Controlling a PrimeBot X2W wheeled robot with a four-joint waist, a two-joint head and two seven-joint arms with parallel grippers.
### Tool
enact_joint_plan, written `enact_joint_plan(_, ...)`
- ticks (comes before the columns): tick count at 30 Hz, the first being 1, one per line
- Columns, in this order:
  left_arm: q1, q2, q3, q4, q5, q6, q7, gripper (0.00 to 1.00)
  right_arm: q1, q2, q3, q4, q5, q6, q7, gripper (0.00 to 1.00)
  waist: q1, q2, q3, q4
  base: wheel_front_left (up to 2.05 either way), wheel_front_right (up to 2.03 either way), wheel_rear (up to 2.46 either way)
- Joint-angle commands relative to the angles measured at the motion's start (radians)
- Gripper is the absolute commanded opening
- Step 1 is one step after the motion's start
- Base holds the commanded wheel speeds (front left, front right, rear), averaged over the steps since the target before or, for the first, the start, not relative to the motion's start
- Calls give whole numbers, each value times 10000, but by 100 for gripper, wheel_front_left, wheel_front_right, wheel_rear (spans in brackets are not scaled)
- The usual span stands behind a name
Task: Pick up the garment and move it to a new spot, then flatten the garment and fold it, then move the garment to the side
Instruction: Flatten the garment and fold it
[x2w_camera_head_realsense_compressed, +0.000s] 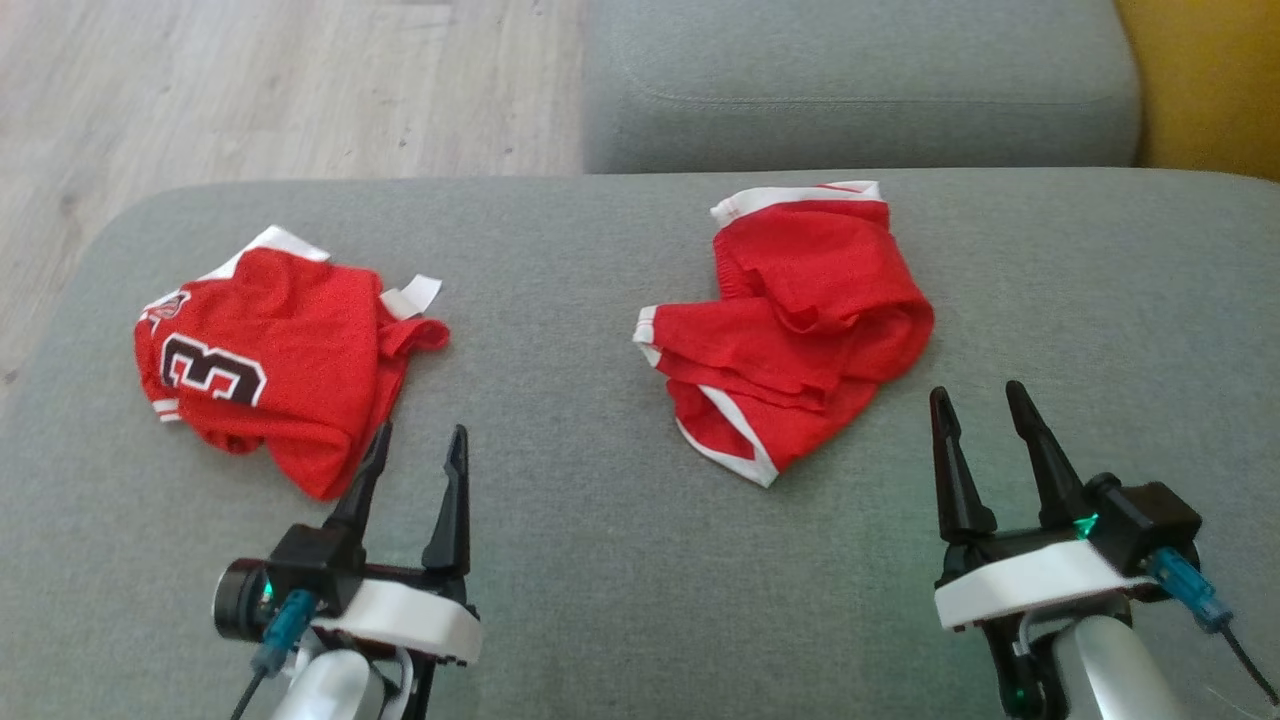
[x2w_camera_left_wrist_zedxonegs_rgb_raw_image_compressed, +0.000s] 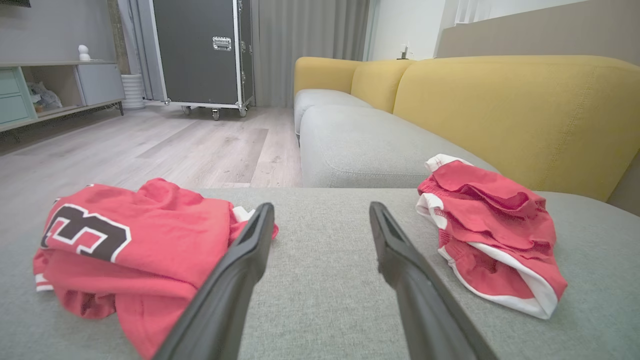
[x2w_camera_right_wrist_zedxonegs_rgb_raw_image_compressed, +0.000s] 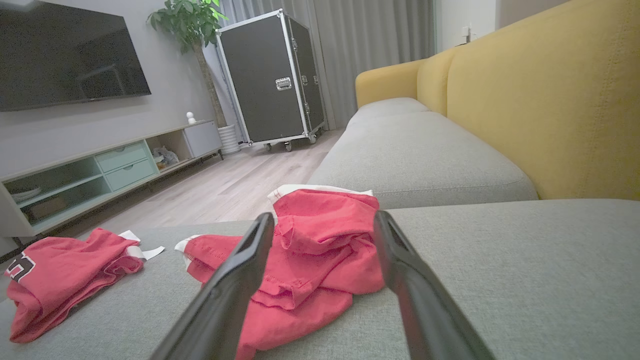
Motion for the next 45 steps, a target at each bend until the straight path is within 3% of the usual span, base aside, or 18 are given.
enact_joint_plan(1,-397,53,456,-352,111,-40,-96,100,-249,-37,193,-348,-136,40,-109,100,1,0,60,100,0,0,0)
enact_joint_plan(9,-587,-293,836,-257,701,-419,-96,100,-1272,-37,1061,227,-977,40,-109,100,1,0,443,721,0,0,0)
enact_joint_plan(21,-1045,-1038,620,311,1527,-958,-97,100,-4598,-37,2514,4375,-3285,40,1252,100,1,0,1032,2321,0,0,0)
enact_joint_plan(26,-1201,-1186,678,223,1605,-1075,-97,100,-5396,-52,2357,5723,-4158,40,1269,100,1,0,1080,2707,0,0,0)
enact_joint_plan(33,-1281,-1278,727,-128,1728,-1123,-97,100,-5962,-42,1509,6609,-5158,40,1110,100,1,0,1154,2863,0,0,0)
enact_joint_plan(34,-1288,-1286,712,-144,1746,-1133,-97,100,-5995,-41,1466,6674,-5169,40,1063,96,1,0,1168,2872,0,0,0)
enact_joint_plan(35,-1289,-1292,698,-149,1764,-1142,-97,100,-6018,-41,1422,6731,-5156,40,1009,32,1,0,1170,2872,0,0,0)
enact_joint_plan(36,-1285,-1296,695,-148,1779,-1145,-97,100,-6030,-40,1385,6769,-5101,40,925,0,1,0,1166,2860,0,0,0)
enact_joint_plan(45,-1144,-1313,1000,-131,1836,-1101,-97,100,-5949,-39,1273,6522,-4273,40,205,0,1,0,984,2249,0,0,0)
